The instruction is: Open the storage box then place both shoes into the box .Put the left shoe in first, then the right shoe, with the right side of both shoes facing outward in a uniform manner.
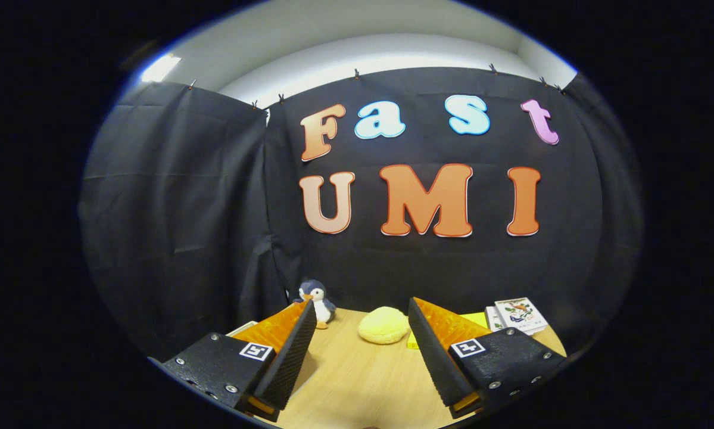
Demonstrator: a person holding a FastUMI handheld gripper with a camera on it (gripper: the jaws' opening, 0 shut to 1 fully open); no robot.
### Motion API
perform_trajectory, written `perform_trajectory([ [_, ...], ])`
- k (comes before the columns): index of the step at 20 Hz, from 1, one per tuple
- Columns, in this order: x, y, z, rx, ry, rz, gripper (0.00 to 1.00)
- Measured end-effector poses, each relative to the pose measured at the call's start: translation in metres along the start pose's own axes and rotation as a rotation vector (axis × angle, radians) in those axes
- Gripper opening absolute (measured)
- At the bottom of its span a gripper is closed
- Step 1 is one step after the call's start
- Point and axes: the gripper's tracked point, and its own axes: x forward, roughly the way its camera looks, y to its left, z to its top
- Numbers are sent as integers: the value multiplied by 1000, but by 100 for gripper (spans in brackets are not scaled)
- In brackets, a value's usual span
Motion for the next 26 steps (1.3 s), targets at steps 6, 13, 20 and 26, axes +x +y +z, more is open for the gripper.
perform_trajectory([
  [6,-16,-44,29,-81,-89,-99,94],
  [13,-6,-72,32,-36,-93,-165,94],
  [20,-6,-94,31,16,-87,-202,94],
  [26,-10,-97,28,51,-73,-218,94],
])
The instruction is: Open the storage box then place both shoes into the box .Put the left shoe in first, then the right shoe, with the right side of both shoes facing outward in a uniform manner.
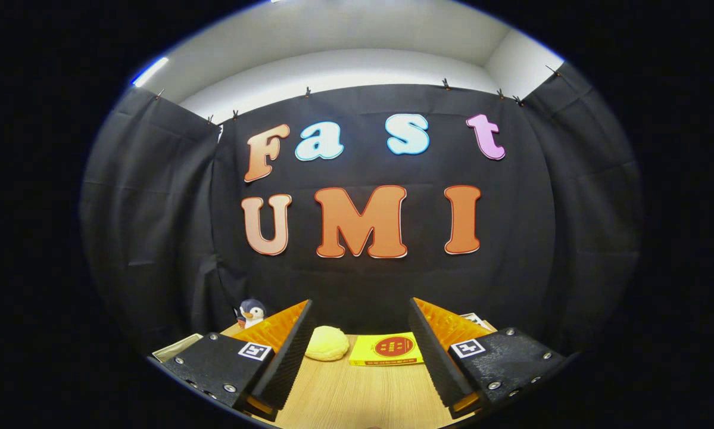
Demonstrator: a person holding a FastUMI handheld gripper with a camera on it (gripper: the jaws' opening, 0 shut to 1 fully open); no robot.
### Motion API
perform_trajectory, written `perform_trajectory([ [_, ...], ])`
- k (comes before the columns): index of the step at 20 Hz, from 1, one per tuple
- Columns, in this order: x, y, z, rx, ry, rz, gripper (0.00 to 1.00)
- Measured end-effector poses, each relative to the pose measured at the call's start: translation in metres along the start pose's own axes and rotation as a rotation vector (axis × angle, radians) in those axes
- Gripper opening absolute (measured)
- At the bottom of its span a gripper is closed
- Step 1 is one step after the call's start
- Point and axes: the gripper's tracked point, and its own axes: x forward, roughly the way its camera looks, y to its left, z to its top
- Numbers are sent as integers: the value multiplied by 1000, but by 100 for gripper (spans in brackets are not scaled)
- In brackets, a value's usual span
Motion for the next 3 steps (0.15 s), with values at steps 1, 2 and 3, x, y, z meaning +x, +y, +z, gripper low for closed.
perform_trajectory([
  [1,-1,1,0,1,0,4,94],
  [2,-2,4,1,1,0,7,94],
  [3,-3,5,3,-1,-3,8,94],
])
